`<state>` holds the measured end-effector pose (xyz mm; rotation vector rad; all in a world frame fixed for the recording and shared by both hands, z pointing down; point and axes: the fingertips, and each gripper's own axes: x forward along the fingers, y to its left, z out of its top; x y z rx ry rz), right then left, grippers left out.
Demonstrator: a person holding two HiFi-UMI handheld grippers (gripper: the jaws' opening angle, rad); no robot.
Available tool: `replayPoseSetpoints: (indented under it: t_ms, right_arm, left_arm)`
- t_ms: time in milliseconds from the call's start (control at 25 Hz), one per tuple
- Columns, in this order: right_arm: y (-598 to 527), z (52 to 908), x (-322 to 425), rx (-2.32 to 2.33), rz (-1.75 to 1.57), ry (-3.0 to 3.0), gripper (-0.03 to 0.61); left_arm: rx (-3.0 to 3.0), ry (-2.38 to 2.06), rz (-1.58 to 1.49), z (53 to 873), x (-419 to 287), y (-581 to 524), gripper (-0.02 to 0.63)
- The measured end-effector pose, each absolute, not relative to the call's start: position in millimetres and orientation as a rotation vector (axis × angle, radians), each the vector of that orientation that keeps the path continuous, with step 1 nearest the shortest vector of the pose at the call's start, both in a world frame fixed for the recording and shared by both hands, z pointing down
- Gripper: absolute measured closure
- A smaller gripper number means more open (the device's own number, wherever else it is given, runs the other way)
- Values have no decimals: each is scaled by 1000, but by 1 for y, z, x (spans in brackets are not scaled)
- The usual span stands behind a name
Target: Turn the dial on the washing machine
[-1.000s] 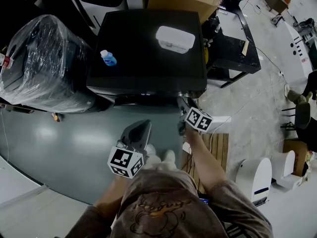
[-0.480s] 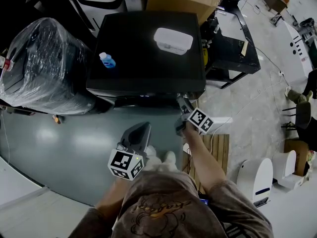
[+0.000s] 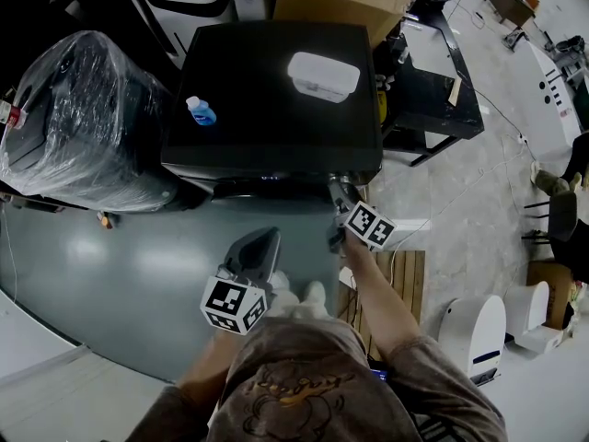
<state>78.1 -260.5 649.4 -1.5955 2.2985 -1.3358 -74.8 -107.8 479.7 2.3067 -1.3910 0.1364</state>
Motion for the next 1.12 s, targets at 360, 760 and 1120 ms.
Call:
replayPoseSetpoints:
  t_ms: [360, 760, 1120]
  right_arm:
    - [-254, 655, 76, -1867, -974, 2750, 302]
    - [-257, 654, 64, -1985, -668, 3010, 304]
    - [-258, 655, 67, -1968, -754, 2946, 318]
  left_arm:
    - [2306, -1386, 138, 479, -74, -107, 621]
    - [2299, -1386, 147, 484, -76, -108, 621]
    - [2298, -1387, 152, 485, -78, -108, 621]
